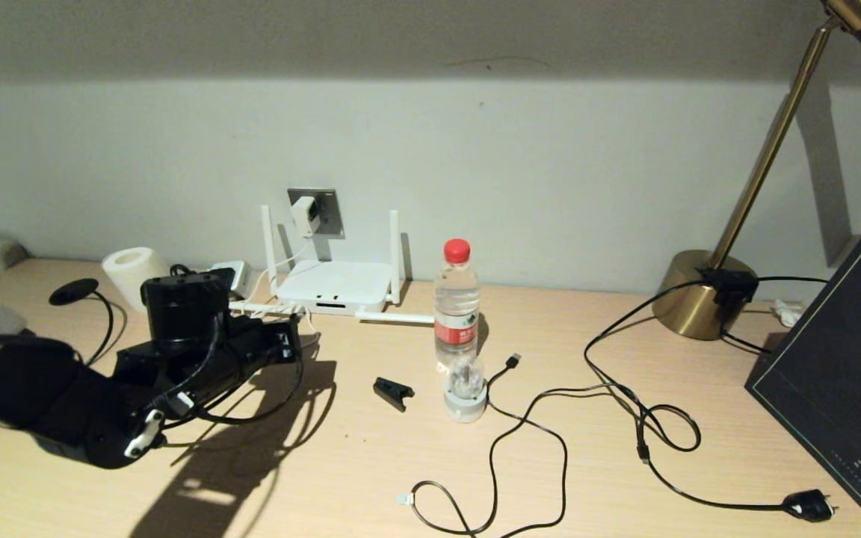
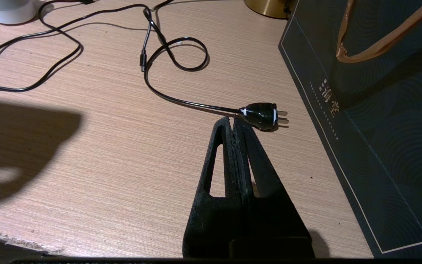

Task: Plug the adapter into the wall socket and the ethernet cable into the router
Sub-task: Align cable and router interface

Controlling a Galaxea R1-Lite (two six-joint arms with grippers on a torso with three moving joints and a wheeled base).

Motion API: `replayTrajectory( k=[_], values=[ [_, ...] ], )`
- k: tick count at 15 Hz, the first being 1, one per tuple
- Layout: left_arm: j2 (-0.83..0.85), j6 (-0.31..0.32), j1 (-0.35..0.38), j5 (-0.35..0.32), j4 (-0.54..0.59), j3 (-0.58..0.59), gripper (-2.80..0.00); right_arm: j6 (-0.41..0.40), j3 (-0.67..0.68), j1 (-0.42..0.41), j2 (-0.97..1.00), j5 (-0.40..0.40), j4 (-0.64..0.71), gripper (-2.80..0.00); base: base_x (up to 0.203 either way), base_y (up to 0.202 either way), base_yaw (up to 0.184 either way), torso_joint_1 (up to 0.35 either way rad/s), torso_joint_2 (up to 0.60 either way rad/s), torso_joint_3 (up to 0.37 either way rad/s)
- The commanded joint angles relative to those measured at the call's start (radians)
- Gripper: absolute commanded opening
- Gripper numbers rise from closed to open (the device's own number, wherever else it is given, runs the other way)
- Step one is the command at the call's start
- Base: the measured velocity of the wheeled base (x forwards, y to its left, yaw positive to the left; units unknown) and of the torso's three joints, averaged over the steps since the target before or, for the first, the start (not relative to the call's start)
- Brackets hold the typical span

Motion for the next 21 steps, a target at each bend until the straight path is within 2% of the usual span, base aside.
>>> replayTrajectory(
  k=[1,6,16,21],
  values=[
    [0.067,-0.001,0.004,-0.006,-0.012,-0.011,-2.80,-0.001,0.000,0.000,0.002,0.001,0.001,-2.80,0.000,0.000,0.000,0.000,0.00,0.000],
    [0.111,-0.002,0.007,-0.027,-0.013,-0.050,-2.80,-0.001,0.000,0.000,0.002,0.001,0.001,-2.80,0.000,0.000,0.000,0.000,0.00,0.000],
    [0.155,0.001,0.024,-0.029,-0.021,-0.116,-2.80,-0.001,0.000,0.000,0.002,0.001,0.001,-2.80,0.000,0.000,0.000,0.000,0.00,0.000],
    [0.144,0.042,0.027,-0.021,-0.020,-0.122,-2.80,-0.001,0.000,0.000,0.002,0.001,0.001,-2.80,0.000,0.000,0.000,0.000,0.00,0.000]
  ],
)
